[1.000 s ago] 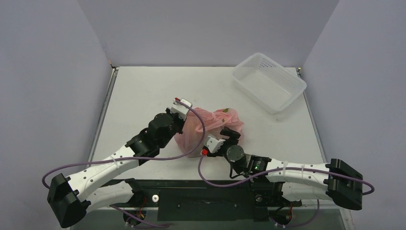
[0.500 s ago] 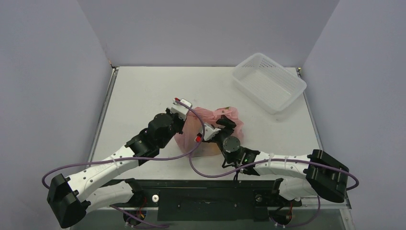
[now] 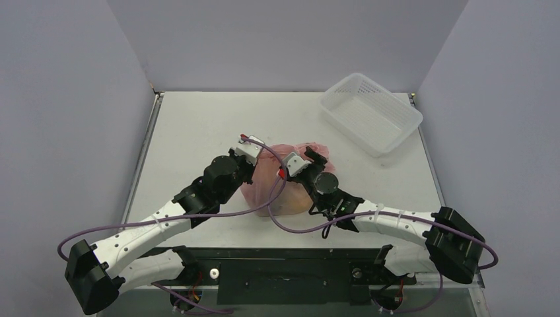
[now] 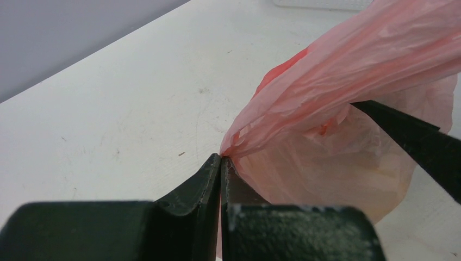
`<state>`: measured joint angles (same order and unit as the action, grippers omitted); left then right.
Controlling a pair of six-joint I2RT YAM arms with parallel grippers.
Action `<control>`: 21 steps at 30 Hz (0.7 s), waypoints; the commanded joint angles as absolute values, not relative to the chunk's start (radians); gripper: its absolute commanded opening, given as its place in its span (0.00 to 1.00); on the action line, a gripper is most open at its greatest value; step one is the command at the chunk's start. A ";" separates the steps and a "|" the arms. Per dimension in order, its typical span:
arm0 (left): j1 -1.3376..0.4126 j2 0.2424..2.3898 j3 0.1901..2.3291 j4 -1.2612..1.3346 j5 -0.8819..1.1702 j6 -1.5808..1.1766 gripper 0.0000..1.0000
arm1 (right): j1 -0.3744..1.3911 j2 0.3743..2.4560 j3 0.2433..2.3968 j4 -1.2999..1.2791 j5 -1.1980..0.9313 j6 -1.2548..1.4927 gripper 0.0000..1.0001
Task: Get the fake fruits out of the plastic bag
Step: Untie the plastic bag at the center of the board.
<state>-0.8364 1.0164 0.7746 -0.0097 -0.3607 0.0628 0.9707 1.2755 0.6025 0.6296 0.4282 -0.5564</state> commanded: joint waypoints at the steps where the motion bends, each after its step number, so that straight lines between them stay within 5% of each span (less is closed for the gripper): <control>1: -0.835 1.013 0.780 0.046 -0.347 0.066 0.00 | 0.919 1.267 0.675 0.634 0.295 -0.407 0.53; 3: -0.835 1.013 0.779 0.046 -0.348 0.066 0.00 | 0.896 1.265 0.687 0.624 0.273 -0.355 0.29; 4: -0.835 1.013 0.778 0.047 -0.349 0.066 0.00 | 0.883 1.261 0.701 0.616 0.275 -0.333 0.08; 5: -0.835 1.013 0.777 0.047 -0.353 0.066 0.00 | 0.875 1.258 0.707 0.605 0.296 -0.277 0.02; 21: -0.838 0.992 0.748 0.066 -0.321 0.045 0.00 | 0.457 0.844 0.520 0.471 0.276 0.846 0.00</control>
<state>-0.8368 1.0157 0.7536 0.0048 -0.3561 0.0616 0.5190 0.8902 0.5468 0.5278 0.3435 0.5030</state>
